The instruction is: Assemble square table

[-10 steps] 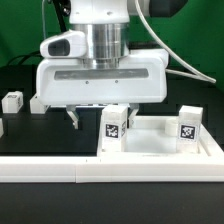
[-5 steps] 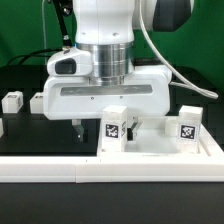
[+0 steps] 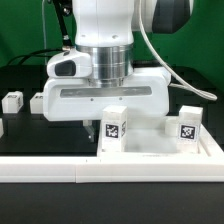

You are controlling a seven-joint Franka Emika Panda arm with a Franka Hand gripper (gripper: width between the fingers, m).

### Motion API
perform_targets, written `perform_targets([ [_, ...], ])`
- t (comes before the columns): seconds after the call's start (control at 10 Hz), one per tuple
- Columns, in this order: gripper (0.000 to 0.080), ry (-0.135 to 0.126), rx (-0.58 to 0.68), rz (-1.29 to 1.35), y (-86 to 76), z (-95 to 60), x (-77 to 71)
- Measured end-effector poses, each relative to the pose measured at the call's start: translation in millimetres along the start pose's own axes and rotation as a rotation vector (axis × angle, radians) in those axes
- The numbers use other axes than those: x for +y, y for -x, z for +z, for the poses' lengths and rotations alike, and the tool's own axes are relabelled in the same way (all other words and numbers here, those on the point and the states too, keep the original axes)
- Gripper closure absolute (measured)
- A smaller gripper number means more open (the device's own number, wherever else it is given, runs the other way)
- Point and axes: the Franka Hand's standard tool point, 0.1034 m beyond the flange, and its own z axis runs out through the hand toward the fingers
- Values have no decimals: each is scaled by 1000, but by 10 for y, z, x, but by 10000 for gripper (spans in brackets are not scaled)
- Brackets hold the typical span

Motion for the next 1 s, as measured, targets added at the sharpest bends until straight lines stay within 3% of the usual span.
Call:
perform_targets([
  [0.1,704,5,0,6,0,-4,47],
  [0.3,744,5,1,8,-2,-6,57],
  [1.0,742,5,1,-9,-2,-7,64],
])
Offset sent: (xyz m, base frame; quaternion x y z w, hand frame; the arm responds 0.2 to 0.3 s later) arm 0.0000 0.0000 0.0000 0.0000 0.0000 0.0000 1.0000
